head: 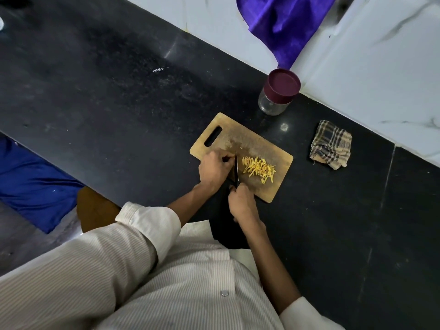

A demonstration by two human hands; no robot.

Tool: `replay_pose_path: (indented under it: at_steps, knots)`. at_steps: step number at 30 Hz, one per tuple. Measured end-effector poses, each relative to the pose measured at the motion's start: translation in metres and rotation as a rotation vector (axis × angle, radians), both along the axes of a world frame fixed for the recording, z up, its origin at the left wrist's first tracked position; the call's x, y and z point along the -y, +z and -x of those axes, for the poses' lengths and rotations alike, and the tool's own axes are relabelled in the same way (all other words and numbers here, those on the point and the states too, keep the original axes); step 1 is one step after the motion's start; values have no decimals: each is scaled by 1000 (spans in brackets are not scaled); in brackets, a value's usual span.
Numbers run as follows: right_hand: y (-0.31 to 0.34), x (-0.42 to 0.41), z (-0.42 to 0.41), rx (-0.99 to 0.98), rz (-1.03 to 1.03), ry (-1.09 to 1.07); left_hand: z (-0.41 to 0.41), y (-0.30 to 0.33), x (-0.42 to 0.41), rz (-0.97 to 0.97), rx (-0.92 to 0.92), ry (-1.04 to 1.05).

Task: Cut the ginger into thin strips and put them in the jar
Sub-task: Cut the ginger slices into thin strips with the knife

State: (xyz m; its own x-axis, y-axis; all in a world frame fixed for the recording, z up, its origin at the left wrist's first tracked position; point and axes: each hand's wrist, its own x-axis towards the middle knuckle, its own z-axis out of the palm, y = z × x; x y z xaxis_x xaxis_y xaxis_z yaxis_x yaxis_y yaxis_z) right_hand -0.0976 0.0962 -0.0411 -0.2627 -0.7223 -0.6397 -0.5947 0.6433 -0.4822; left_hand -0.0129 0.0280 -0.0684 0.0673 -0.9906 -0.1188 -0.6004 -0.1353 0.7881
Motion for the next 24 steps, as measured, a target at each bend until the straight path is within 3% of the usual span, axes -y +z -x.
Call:
replay_pose_path:
  at_steps: [10,24]
  knots:
    - [1,-17,4,-61,-35,59,-1,-2,0,-24,-5,-12]
    - [3,-13,-7,-140,114,42,0,-1,-5,19,15,-6]
